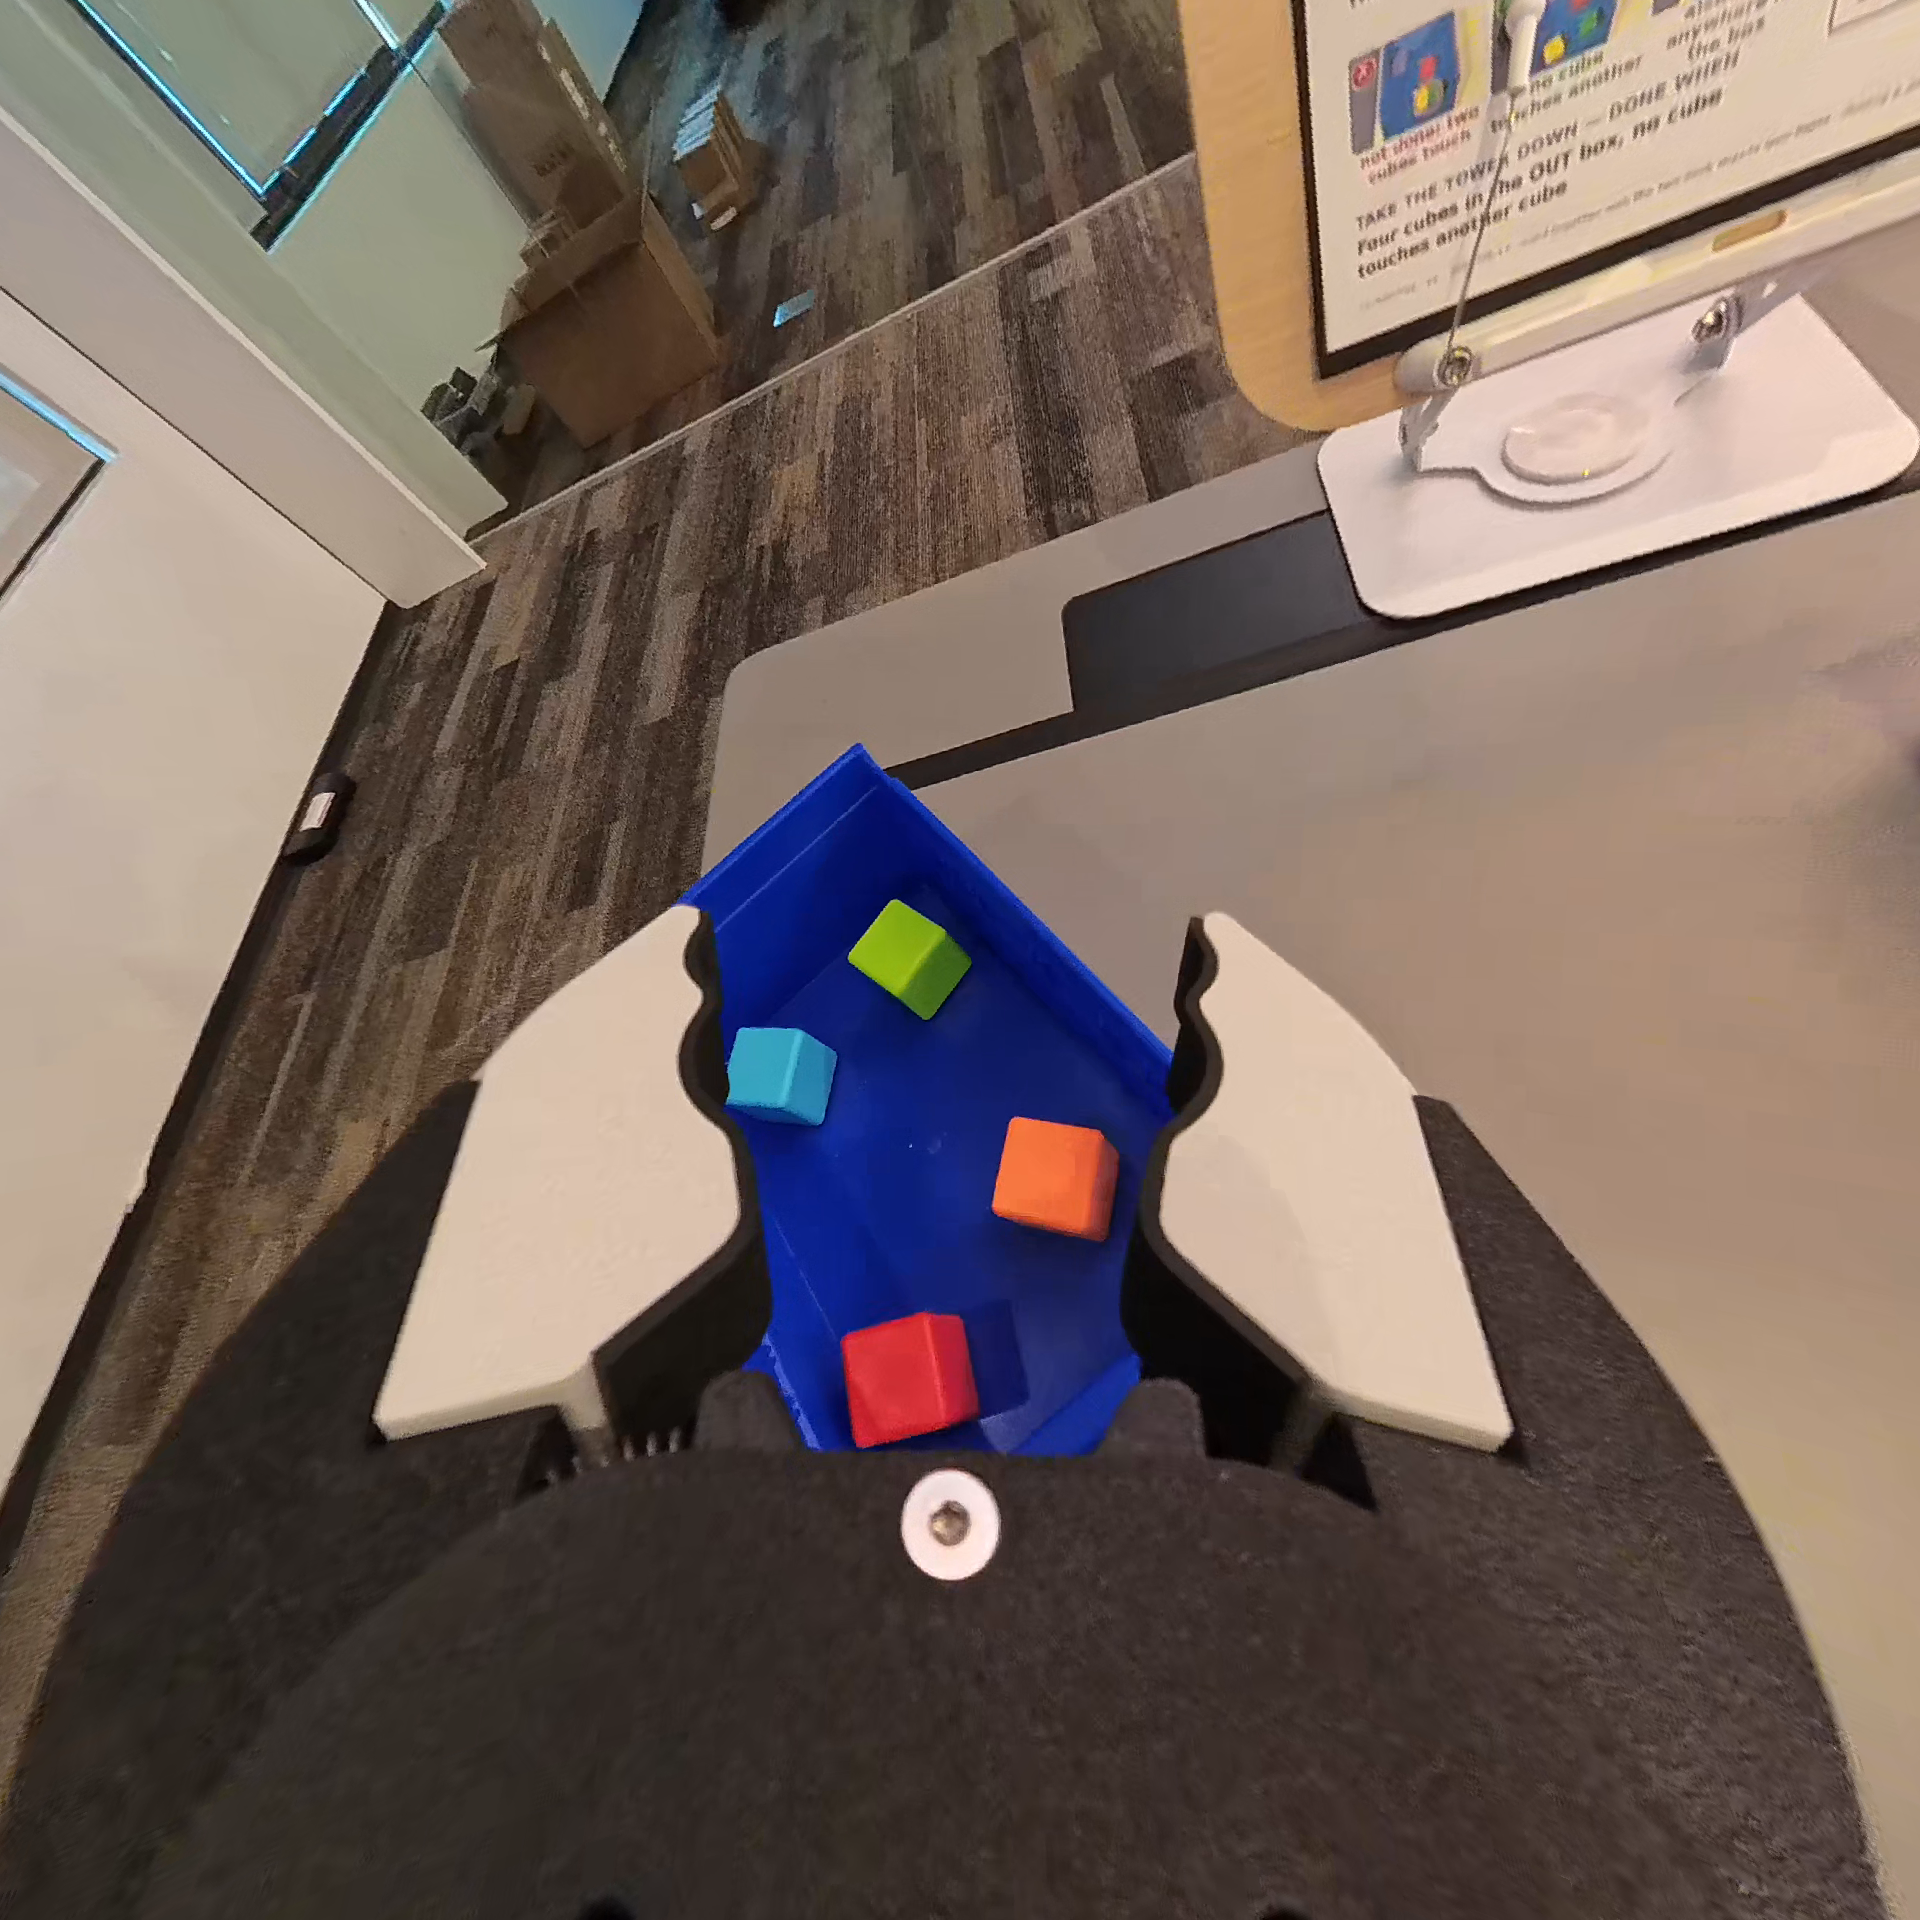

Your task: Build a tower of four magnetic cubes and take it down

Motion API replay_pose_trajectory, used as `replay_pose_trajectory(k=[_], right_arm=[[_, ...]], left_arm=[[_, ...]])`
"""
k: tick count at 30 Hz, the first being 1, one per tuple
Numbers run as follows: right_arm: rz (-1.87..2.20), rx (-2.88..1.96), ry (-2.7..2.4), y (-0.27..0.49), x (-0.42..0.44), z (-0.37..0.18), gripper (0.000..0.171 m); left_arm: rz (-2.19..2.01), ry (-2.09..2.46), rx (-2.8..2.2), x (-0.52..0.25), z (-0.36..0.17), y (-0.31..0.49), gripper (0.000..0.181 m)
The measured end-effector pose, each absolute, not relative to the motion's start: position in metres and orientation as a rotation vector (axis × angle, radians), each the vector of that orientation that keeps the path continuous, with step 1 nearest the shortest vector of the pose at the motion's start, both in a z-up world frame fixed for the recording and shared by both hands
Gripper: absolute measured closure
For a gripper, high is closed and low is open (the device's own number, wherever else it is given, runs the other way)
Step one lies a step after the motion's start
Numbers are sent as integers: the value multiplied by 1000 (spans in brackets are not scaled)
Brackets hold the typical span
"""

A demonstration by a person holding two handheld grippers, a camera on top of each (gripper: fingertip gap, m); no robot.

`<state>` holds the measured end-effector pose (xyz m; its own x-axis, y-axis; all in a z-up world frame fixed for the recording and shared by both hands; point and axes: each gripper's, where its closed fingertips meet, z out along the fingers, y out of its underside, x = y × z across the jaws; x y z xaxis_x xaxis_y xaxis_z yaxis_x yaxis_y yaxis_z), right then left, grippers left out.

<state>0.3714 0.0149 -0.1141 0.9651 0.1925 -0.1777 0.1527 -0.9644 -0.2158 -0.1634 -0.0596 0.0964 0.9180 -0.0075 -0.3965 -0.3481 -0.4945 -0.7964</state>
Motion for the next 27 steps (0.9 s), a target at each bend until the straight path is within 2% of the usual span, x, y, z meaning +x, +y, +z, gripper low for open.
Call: replay_pose_trajectory(k=[8, 15, 19, 20, 21, 23, 25, 27], right_arm=[[225, -2895, -25, 16, 465, -115, 165], [236, -2846, -24, 21, 481, -115, 166], [228, -2823, 19, 23, 484, -115, 165], [228, -2819, 30, 22, 484, -113, 158], [230, -2807, 46, 22, 484, -110, 144], [209, -2749, 56, 25, 485, -99, 134], [123, -2676, 91, 30, 495, -84, 131], [96, -2599, 106, 32, 497, -67, 131]], left_arm=[[483, 220, -2137, -178, 78, -48, 96], [489, 84, -2186, -235, 79, -61, 98], [454, -96, -2298, -290, 59, -84, 99], [465, -167, -2331, -307, 52, -91, 98], [471, -234, -2374, -323, 42, -99, 96], [453, -329, -2460, -347, 19, -108, 91], [374, -390, -2530, -360, -3, -108, 88], [296, -424, -2564, -367, -21, -101, 97]])
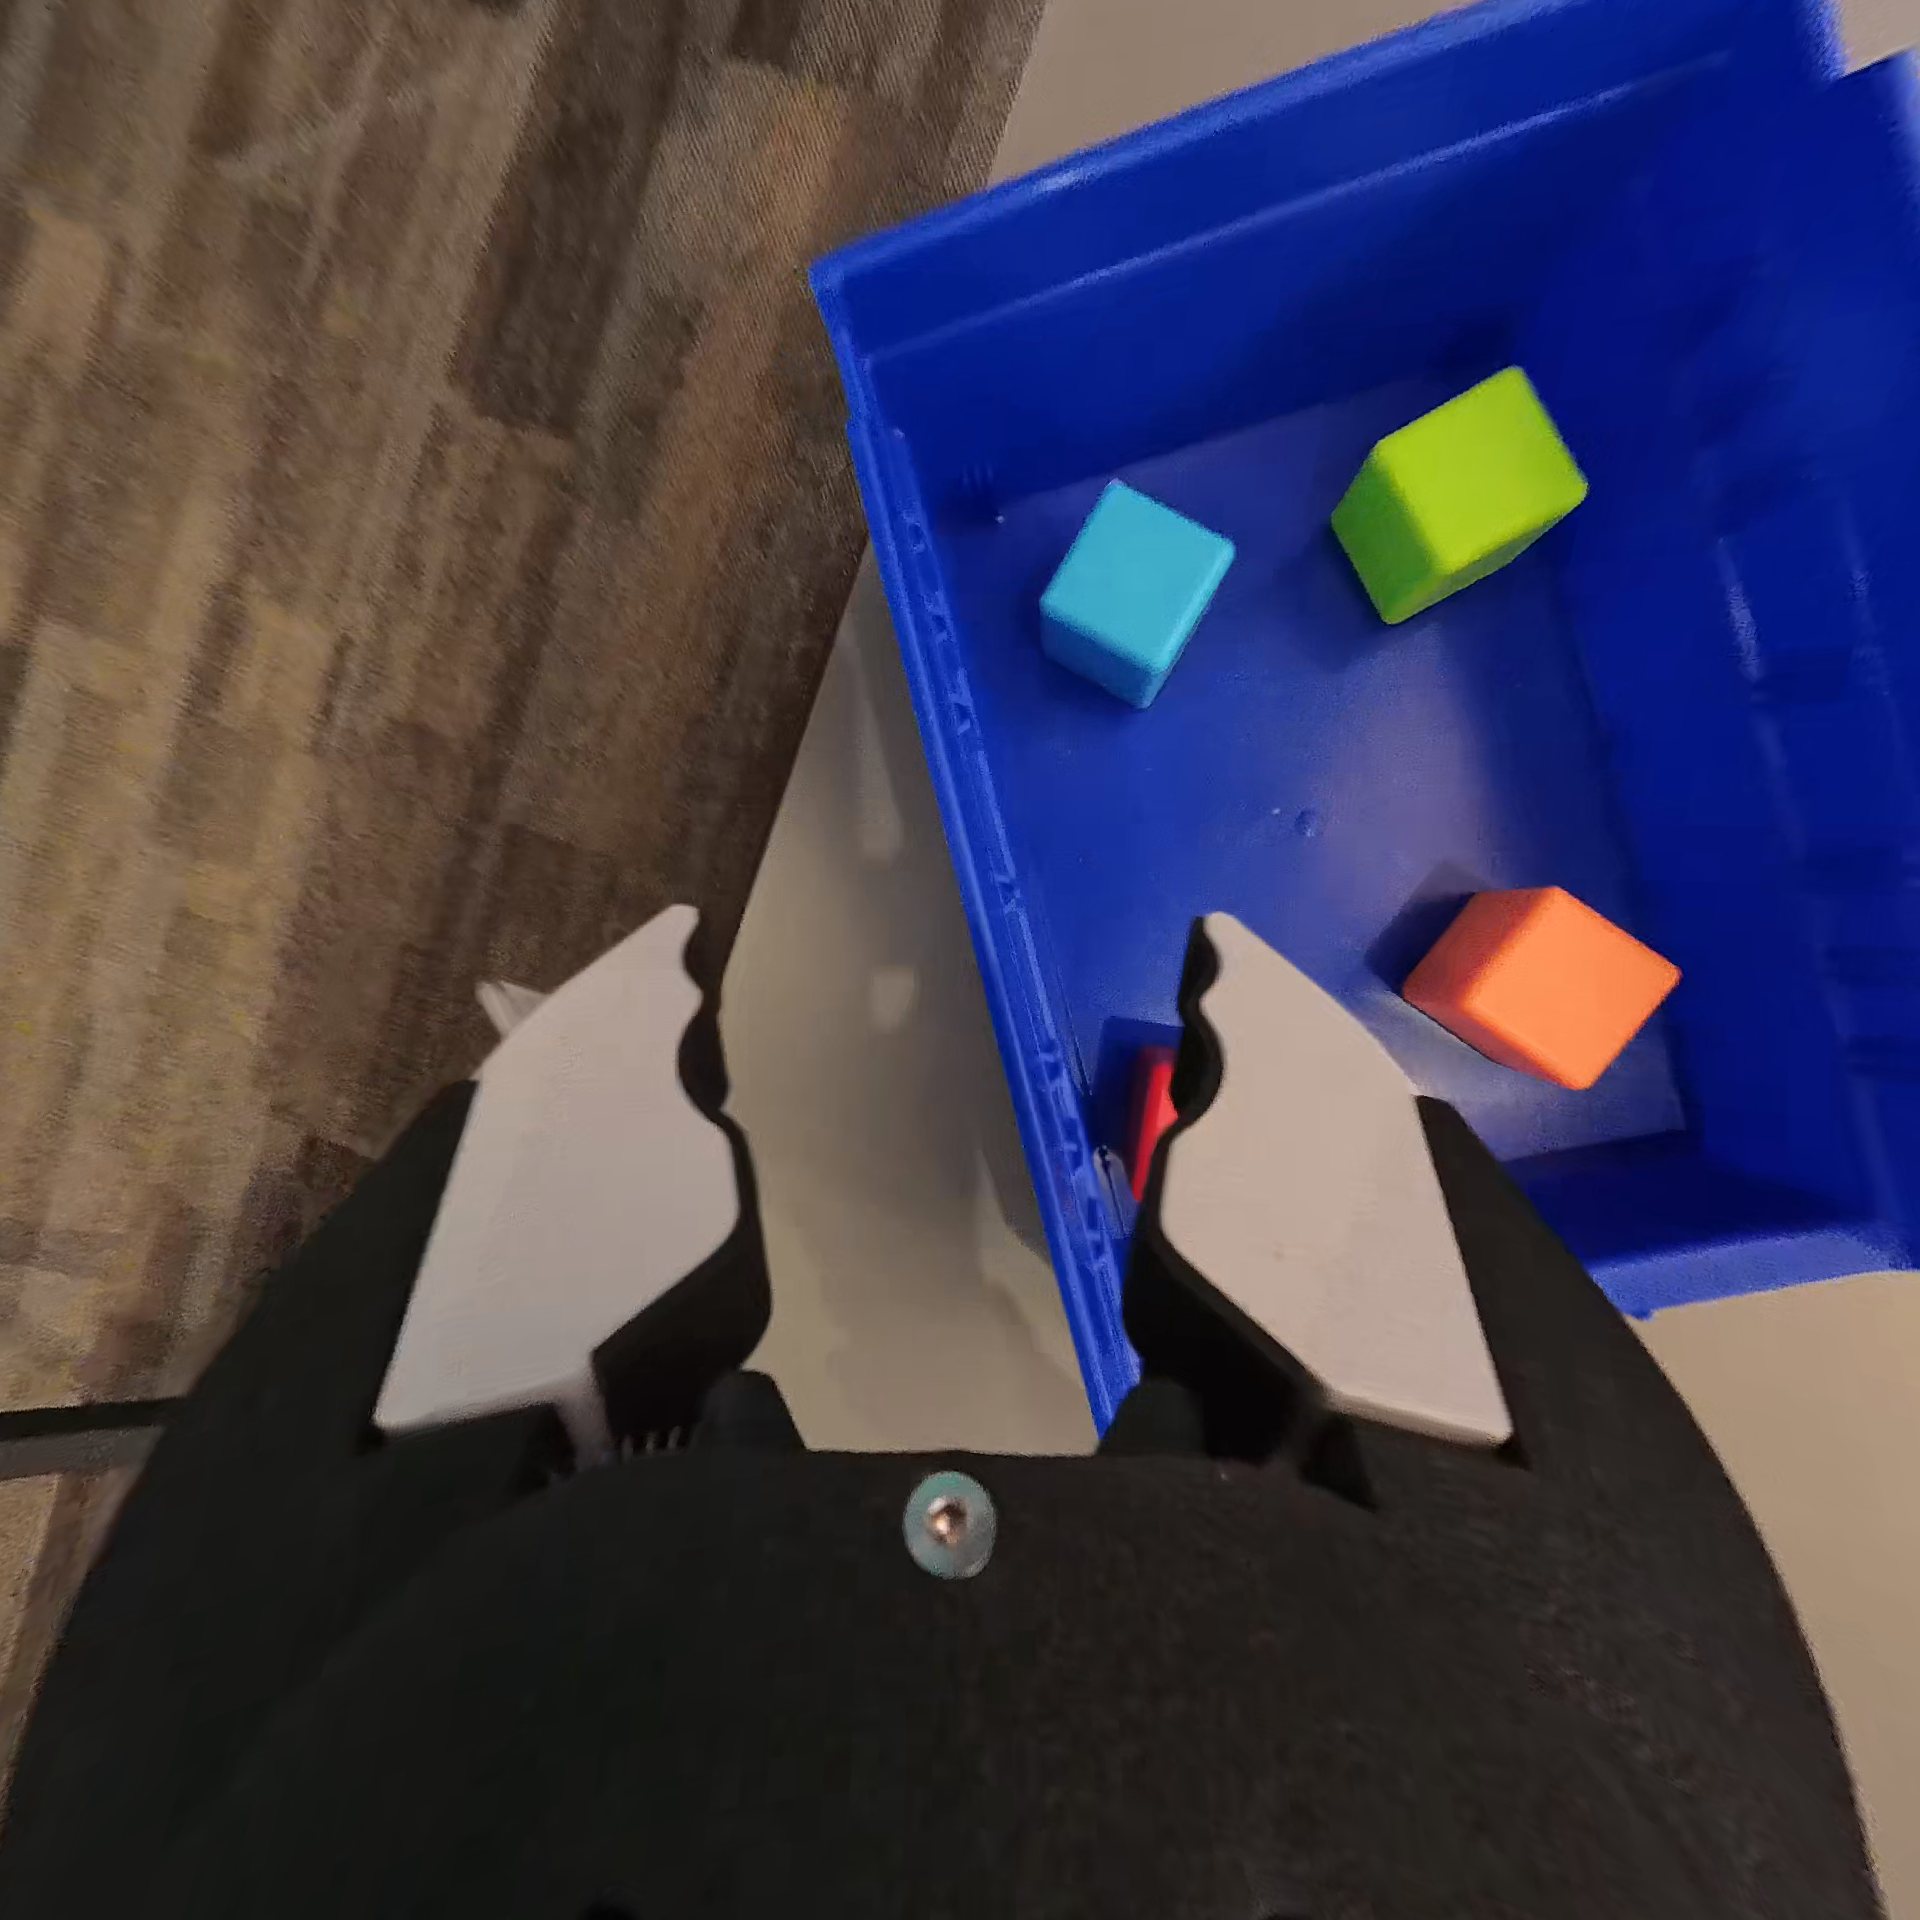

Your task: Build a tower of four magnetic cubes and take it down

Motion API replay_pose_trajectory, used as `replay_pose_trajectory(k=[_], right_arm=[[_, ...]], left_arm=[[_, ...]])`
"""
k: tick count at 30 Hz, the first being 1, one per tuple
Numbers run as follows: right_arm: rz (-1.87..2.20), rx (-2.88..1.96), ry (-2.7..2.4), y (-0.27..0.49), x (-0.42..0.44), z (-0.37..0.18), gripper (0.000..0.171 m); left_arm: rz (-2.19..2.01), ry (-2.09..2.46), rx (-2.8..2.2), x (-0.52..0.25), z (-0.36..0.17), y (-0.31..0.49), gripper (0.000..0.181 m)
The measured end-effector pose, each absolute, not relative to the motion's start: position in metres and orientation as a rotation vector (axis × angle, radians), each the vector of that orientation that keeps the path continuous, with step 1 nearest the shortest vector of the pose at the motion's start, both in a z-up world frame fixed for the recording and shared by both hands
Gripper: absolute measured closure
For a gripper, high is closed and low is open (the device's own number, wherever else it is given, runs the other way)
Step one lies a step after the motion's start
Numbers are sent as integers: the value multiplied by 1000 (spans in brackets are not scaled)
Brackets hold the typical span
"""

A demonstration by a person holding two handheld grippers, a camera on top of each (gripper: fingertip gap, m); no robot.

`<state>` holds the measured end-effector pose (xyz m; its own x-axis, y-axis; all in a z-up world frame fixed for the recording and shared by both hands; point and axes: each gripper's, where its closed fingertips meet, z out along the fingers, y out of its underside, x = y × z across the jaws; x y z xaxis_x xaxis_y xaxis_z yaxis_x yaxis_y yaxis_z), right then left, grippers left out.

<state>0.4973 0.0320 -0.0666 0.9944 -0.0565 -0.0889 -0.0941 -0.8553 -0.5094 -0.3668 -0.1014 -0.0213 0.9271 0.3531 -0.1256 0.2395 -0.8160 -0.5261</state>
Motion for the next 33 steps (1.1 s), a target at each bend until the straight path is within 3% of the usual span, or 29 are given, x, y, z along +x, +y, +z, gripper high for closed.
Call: replay_pose_trajectory(k=[2, 7, 11, 19, 33], right_arm=[[118, -2549, 81, 31, 491, -53, 131], [110, -2528, 2, 27, 475, -40, 131], [112, -2572, -94, 28, 459, -48, 131], [73, -2543, -159, 41, 444, -47, 135], [56, -2590, -231, 43, 431, -61, 135]], left_arm=[[277, -449, -2628, -374, -42, -100, 112], [201, -403, -2833, -370, -89, -101, 119], [286, -275, -2881, -370, -100, -94, 157], [241, -54, -2795, -356, -98, -60, 161], [454, 454, -2627, -320, -99, -10, 147]])
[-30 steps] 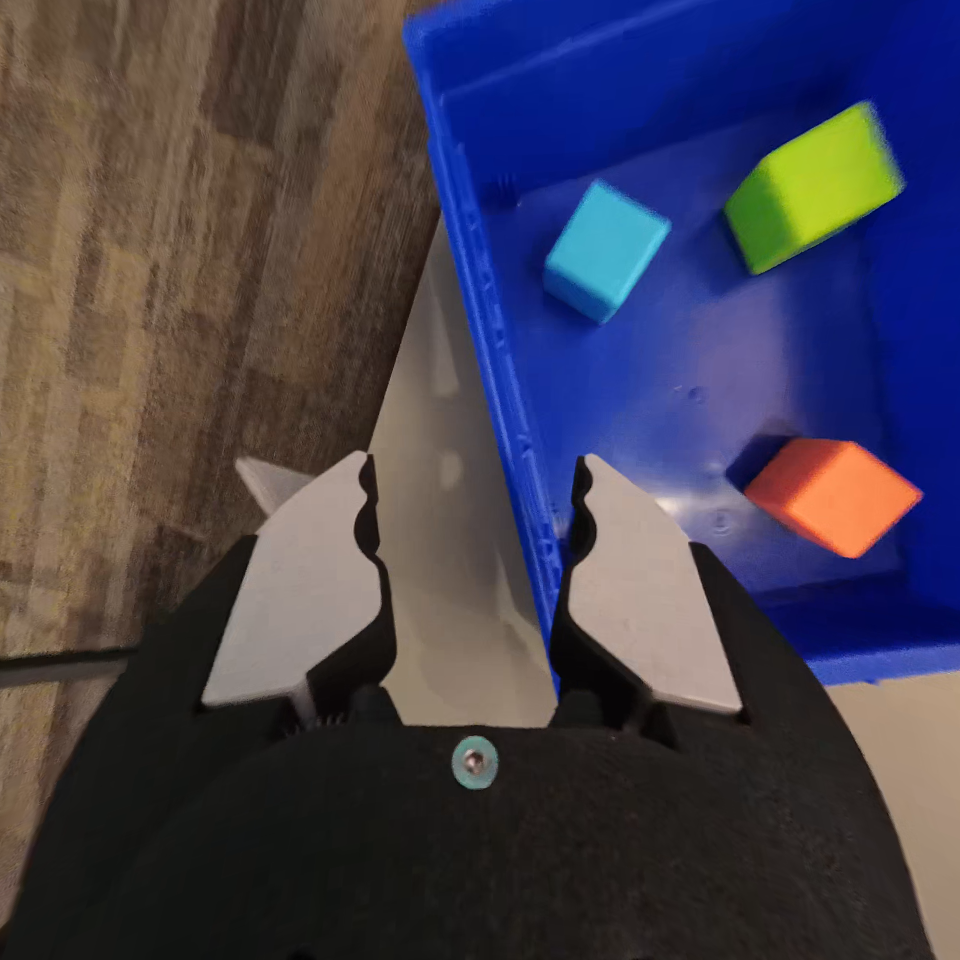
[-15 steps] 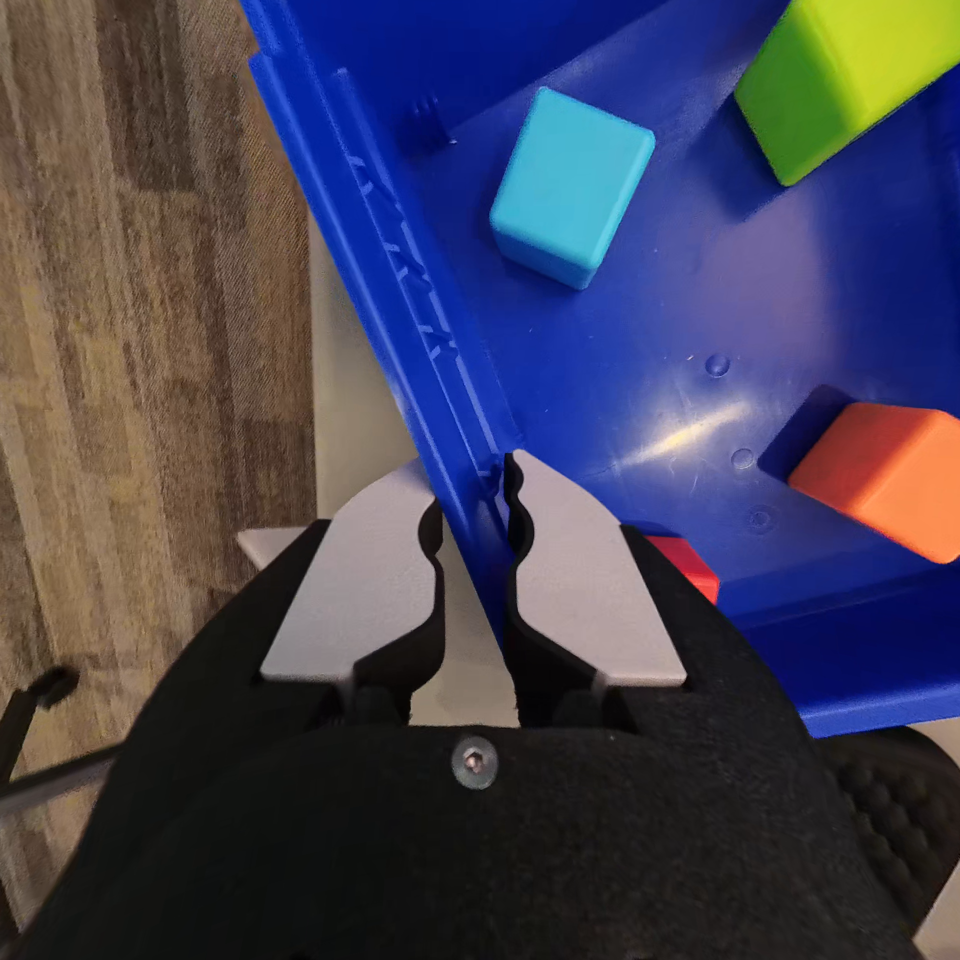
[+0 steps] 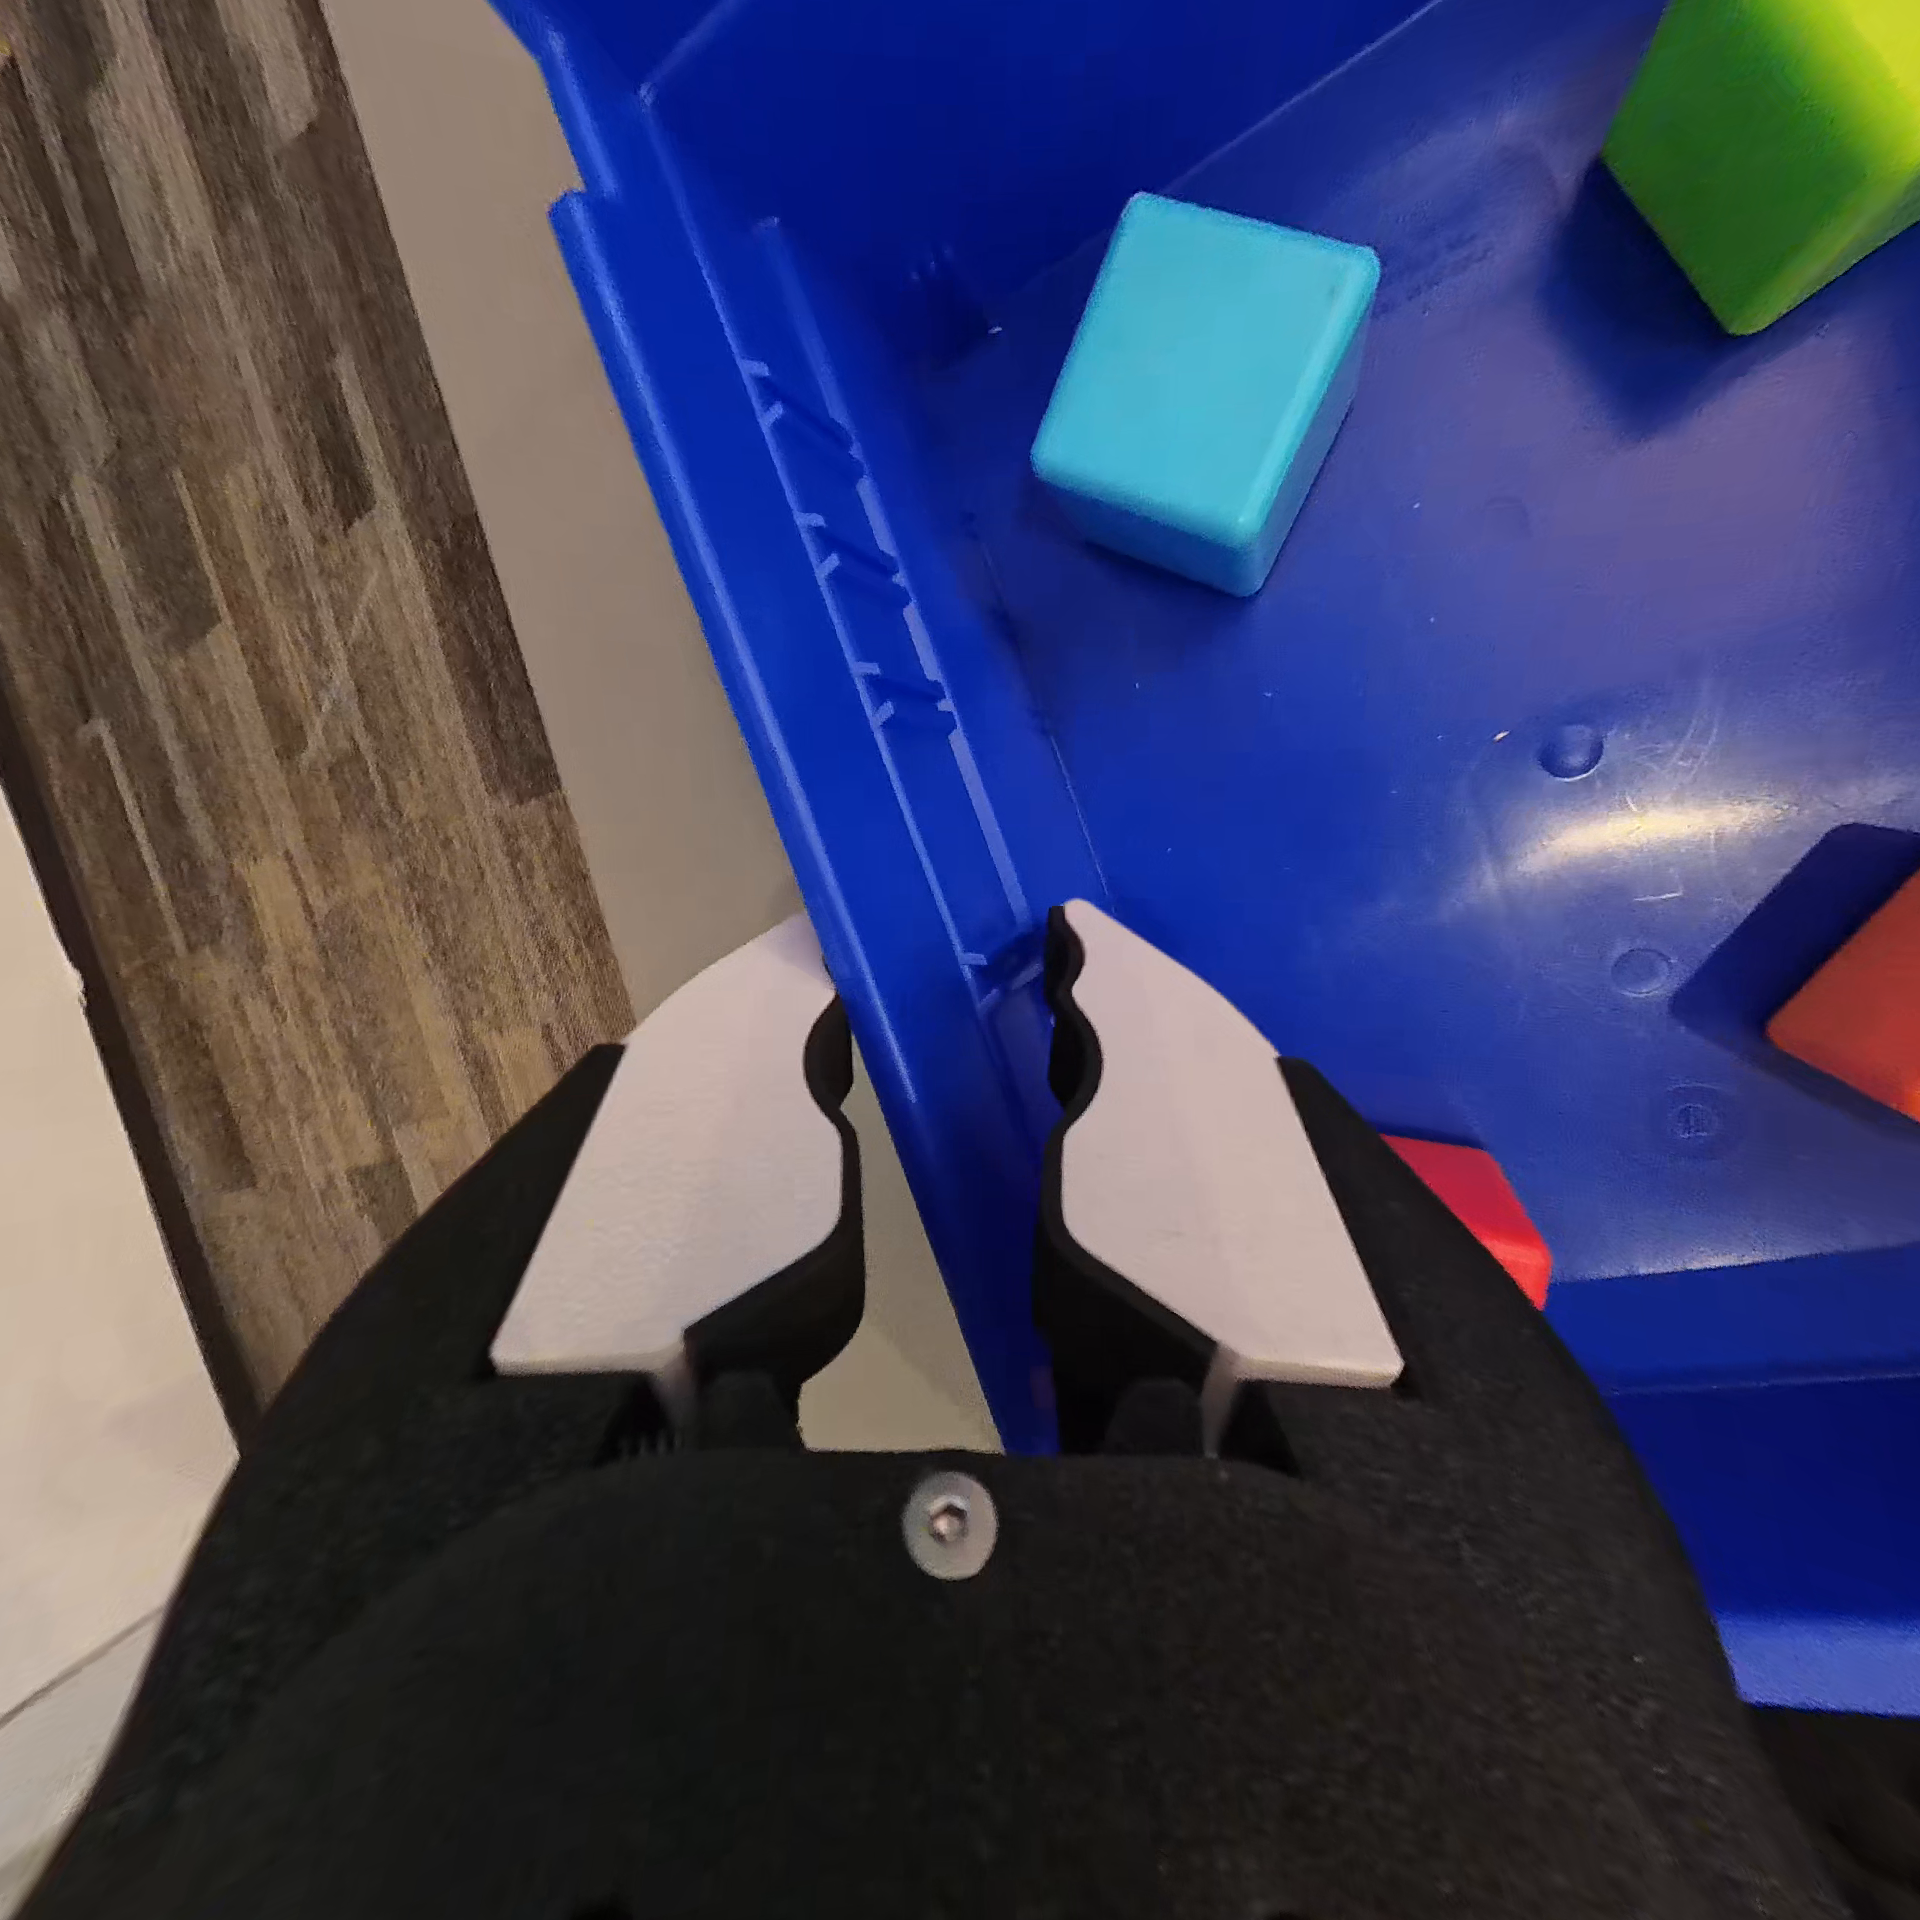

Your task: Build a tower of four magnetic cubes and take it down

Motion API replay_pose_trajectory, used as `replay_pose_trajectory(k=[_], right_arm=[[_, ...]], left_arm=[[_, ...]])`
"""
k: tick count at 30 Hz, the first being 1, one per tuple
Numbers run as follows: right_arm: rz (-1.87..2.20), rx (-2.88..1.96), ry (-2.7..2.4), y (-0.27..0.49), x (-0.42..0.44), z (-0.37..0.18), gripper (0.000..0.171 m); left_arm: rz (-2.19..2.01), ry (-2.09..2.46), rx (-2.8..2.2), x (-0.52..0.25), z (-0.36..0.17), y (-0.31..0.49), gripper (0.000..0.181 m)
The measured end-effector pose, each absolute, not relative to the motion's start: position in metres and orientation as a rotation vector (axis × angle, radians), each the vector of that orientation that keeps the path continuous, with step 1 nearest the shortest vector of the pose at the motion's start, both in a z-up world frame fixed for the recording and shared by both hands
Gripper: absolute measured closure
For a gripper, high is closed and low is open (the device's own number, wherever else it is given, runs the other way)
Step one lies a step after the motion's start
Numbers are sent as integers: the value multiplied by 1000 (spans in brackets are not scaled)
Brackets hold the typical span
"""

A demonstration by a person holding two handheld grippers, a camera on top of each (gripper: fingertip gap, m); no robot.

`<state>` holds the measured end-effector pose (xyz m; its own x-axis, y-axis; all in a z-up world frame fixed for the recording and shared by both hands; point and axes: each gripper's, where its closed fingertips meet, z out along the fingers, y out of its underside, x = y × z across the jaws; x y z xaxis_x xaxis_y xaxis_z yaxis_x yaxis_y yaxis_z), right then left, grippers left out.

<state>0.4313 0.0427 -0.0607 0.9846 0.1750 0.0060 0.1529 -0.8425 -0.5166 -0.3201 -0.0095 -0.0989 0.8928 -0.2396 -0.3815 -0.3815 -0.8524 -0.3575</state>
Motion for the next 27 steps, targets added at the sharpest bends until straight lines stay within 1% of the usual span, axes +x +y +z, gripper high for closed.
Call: replay_pose_trajectory(k=[4, 6, 8, 10, 12, 15, 17, 22, 23, 24, 27], right_arm=[[38, -2581, -233, 46, 432, -61, 136], [39, -2562, -223, 47, 433, -58, 136], [43, -2548, -215, 48, 434, -55, 136], [45, -2545, -209, 48, 435, -55, 136], [47, -2548, -205, 48, 436, -56, 136], [52, -2563, -201, 47, 438, -59, 136], [58, -2571, -198, 46, 439, -61, 136], [72, -2581, -189, 45, 441, -64, 136], [76, -2583, -189, 45, 441, -64, 136], [80, -2585, -188, 44, 441, -64, 136], [87, -2596, -189, 43, 442, -66, 136]], left_arm=[[460, 522, -2567, -315, -96, -7, 141], [463, 479, -2500, -316, -79, -5, 138], [400, 438, -2411, -307, -48, -8, 133], [210, 514, -2327, -272, -20, -20, 129], [-15, 741, -2269, -220, -10, -44, 113], [-46, 1095, -2235, -174, -28, -67, 108], [-65, 1213, -2304, -159, -50, -72, 111], [5, 1226, -2569, -157, -94, -67, 112], [40, 1214, -2596, -160, -99, -64, 110], [58, 1202, -2627, -162, -104, -62, 112], [1, 1192, -2693, -157, -116, -64, 111]])
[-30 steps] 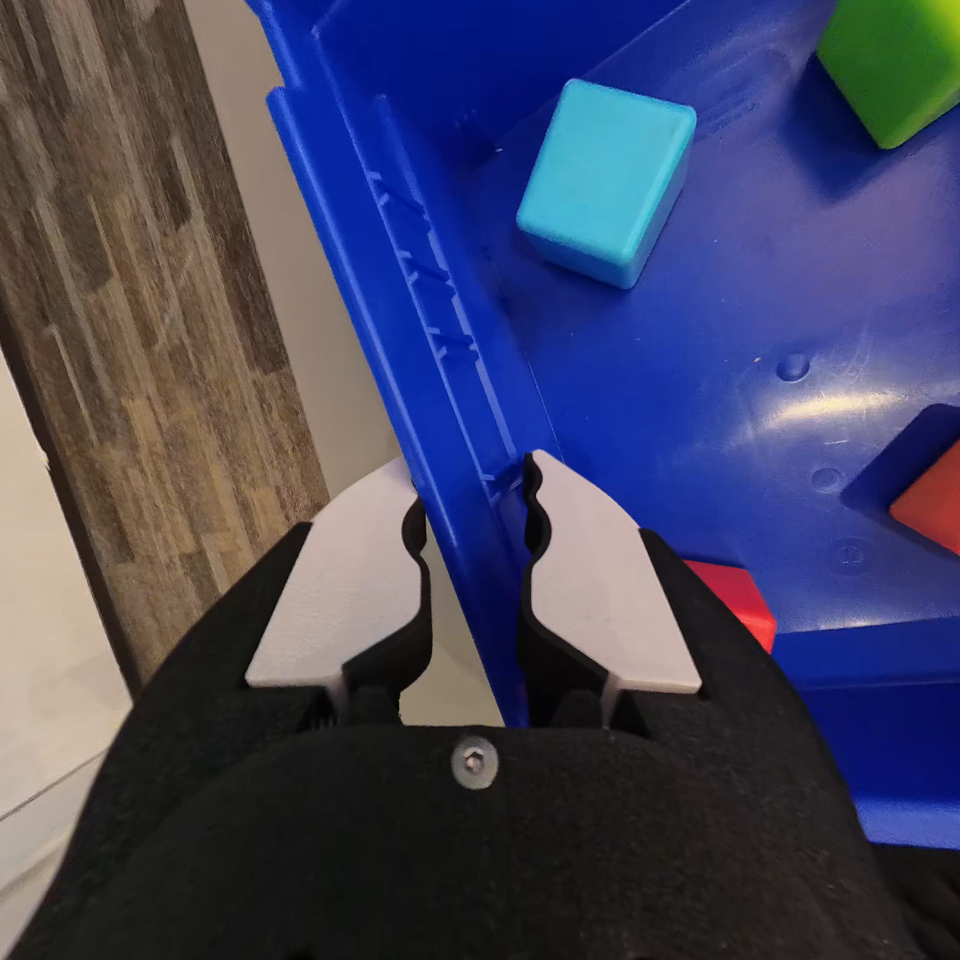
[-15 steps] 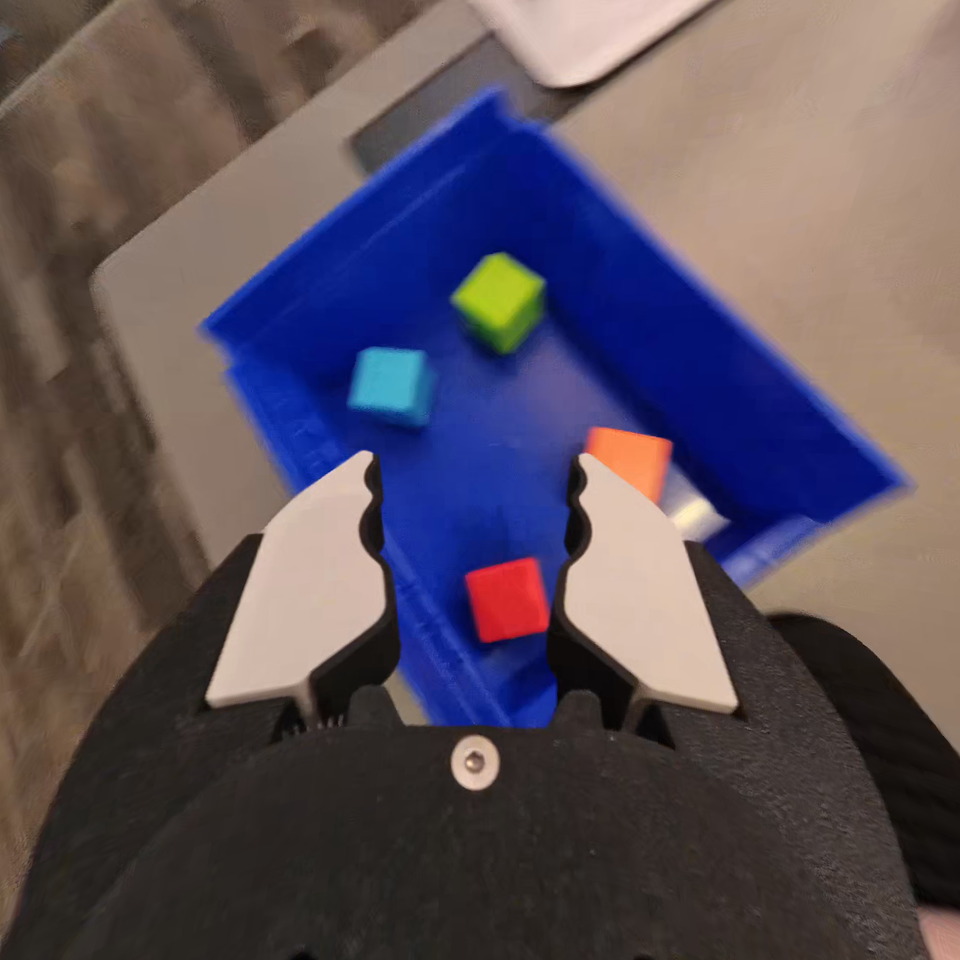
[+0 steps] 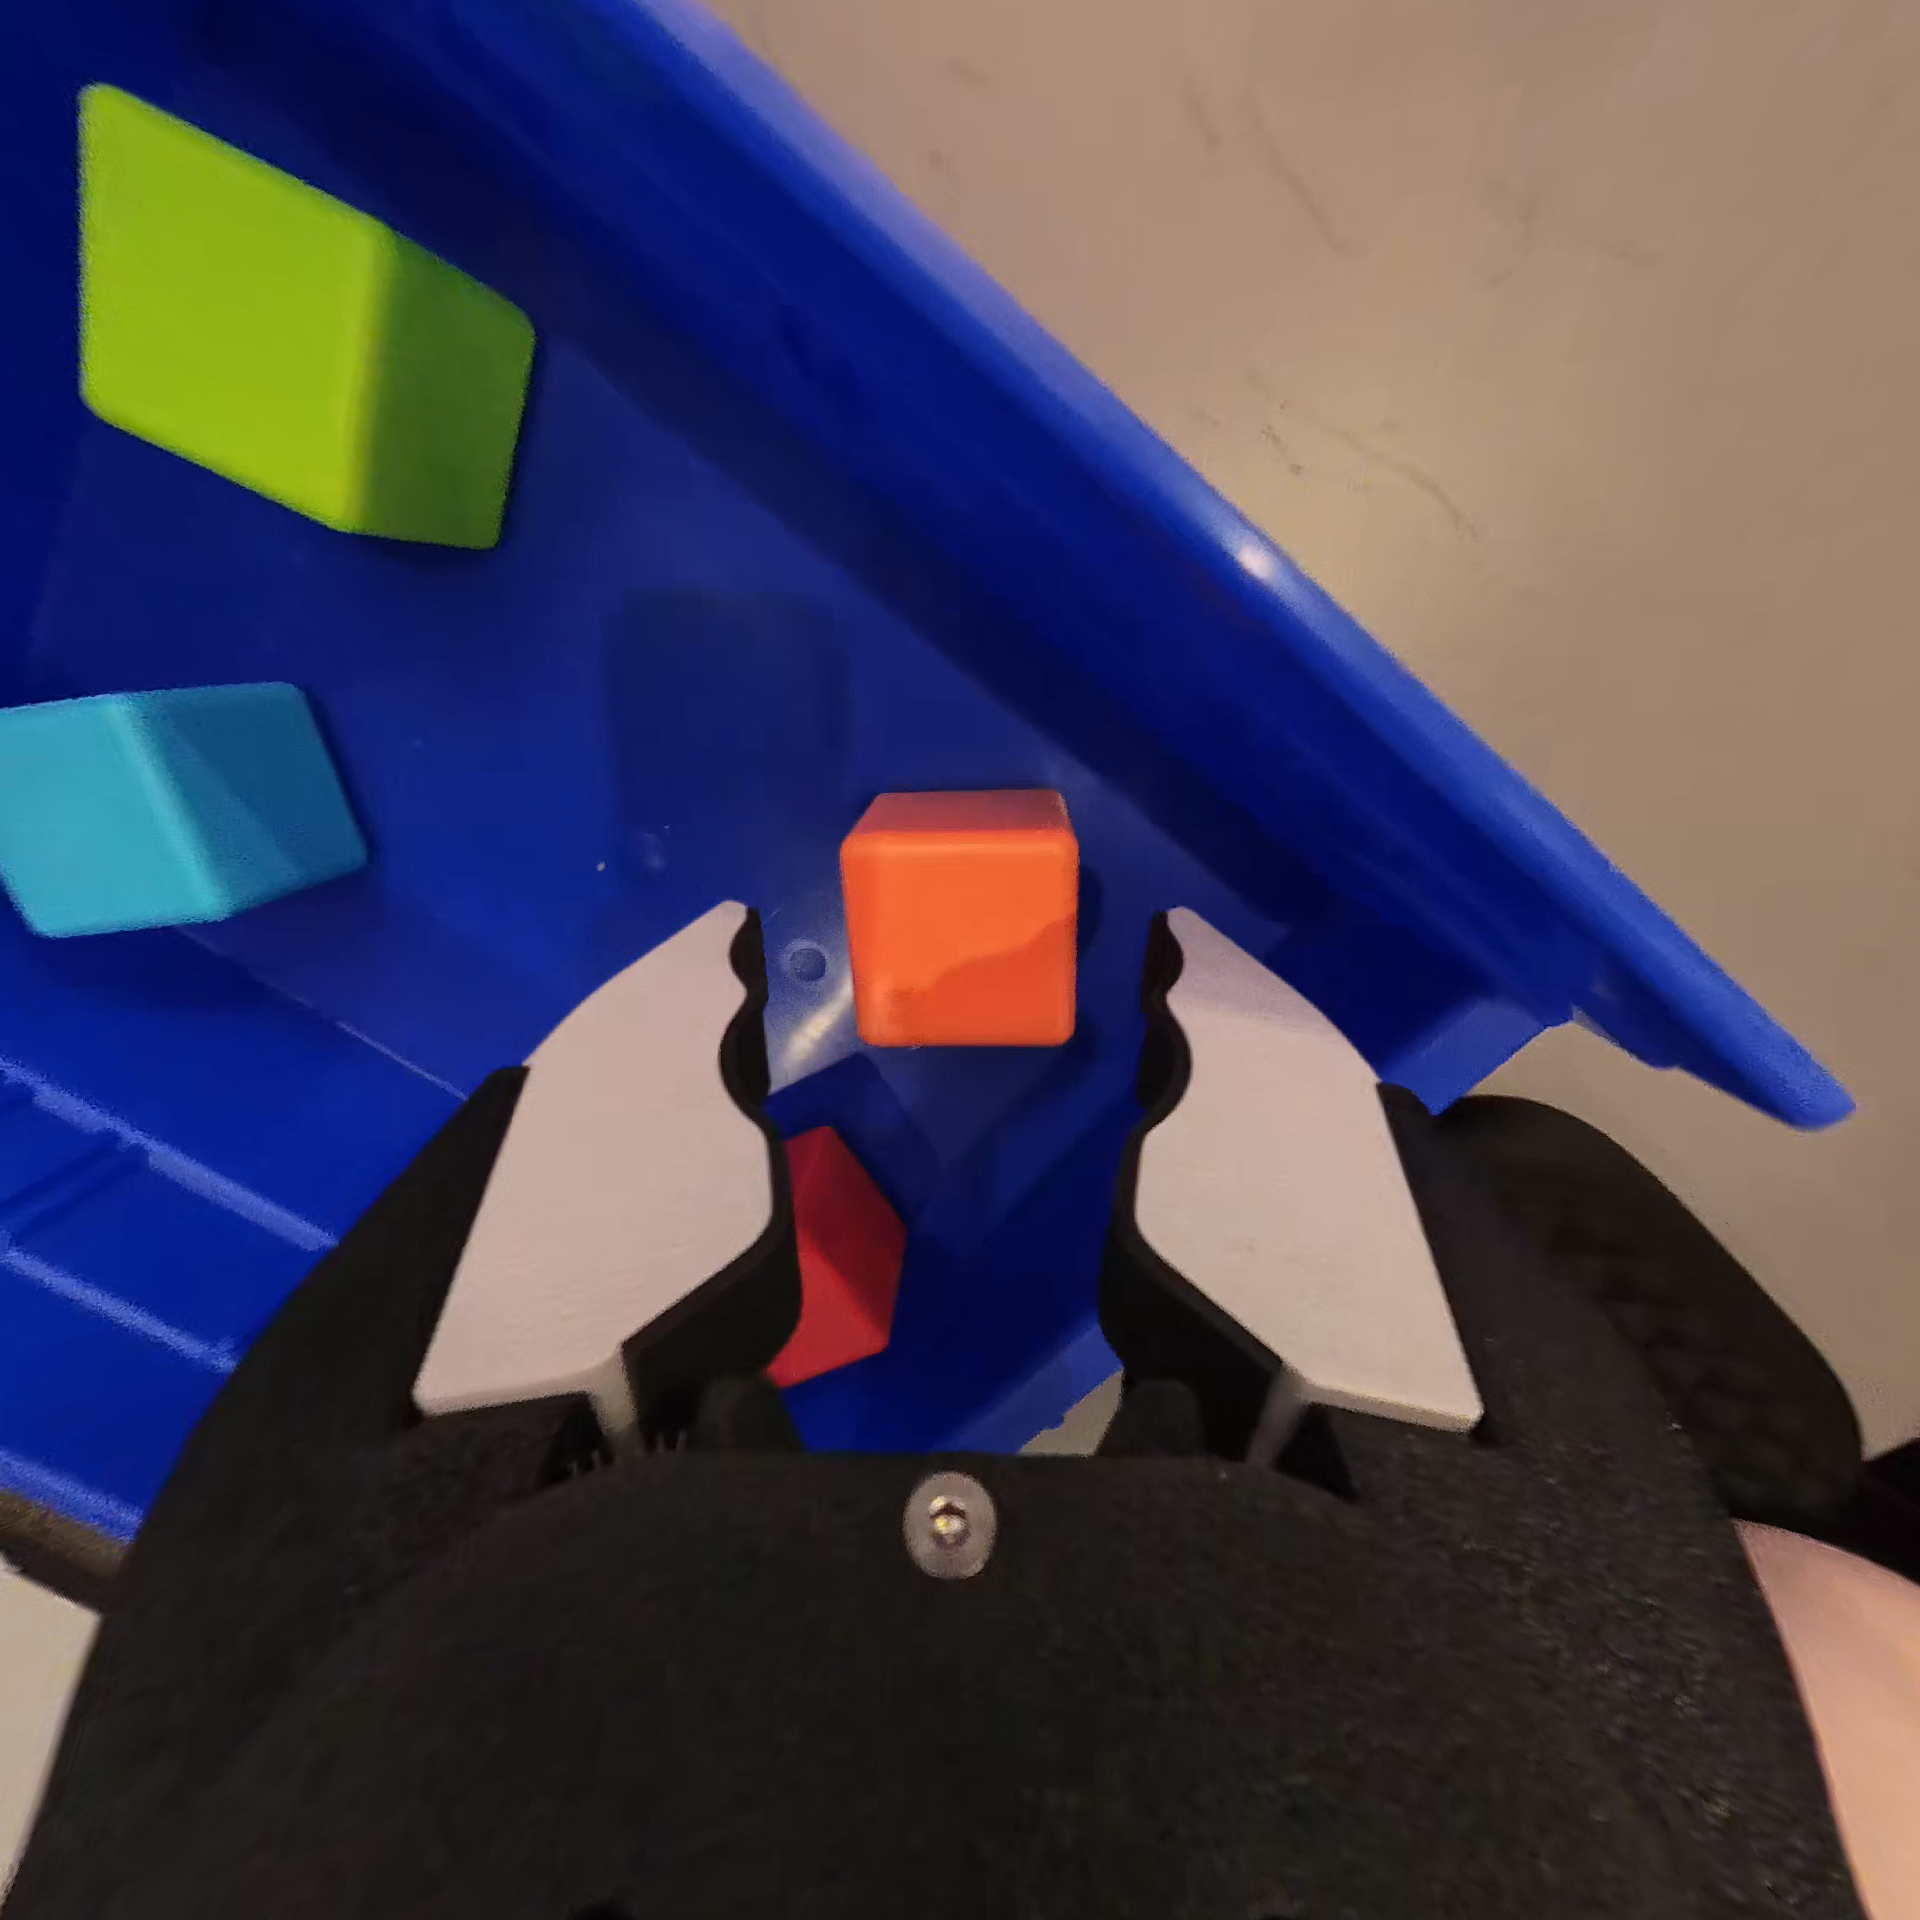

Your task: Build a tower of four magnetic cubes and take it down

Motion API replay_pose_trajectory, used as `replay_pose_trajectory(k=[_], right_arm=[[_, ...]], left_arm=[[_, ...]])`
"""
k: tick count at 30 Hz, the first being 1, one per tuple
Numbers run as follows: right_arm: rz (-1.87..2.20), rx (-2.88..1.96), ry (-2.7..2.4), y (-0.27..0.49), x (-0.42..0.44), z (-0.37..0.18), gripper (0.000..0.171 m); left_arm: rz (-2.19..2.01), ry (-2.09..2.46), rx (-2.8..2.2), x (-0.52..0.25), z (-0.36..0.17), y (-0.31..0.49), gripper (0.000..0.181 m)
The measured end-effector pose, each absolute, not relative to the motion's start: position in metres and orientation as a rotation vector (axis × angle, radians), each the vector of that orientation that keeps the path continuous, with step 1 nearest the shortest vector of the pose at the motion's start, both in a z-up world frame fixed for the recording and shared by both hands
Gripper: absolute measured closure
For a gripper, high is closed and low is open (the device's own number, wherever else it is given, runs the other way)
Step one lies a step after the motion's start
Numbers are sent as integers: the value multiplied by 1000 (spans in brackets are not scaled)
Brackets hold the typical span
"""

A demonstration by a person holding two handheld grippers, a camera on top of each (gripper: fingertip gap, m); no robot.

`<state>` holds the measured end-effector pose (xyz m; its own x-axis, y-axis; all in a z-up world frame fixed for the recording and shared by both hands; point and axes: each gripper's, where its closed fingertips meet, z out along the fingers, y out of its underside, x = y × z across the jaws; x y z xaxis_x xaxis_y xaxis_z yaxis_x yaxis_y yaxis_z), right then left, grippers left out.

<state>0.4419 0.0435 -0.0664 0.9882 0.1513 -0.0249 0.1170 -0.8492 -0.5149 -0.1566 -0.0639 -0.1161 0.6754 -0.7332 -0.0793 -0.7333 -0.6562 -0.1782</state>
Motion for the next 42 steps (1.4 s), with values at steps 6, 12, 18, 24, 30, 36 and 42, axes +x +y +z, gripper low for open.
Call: replay_pose_trajectory(k=[6, 12, 18, 24, 30, 36, 42], right_arm=[[102, -2609, -191, 43, 442, -70, 136], [110, -2621, -194, 42, 441, -72, 136], [119, -2635, -189, 40, 443, -76, 135], [128, -2637, -180, 39, 443, -76, 135], [137, -2638, -189, 38, 441, -75, 135], [141, -2646, -224, 35, 436, -74, 135], [151, -2655, -238, 36, 434, -75, 135]], left_arm=[[-28, 1151, -2859, -161, -137, -69, 132], [-22, 1227, -2840, -162, -138, -73, 132], [-43, 1156, -2733, -167, -110, -68, 132], [-21, 1045, -2362, -155, -14, -70, 133], [-84, 1246, -1958, -31, 34, -77, 132], [-153, 1549, -2051, 74, -67, -63, 133], [9, 1823, -2107, 84, -114, -46, 133]])
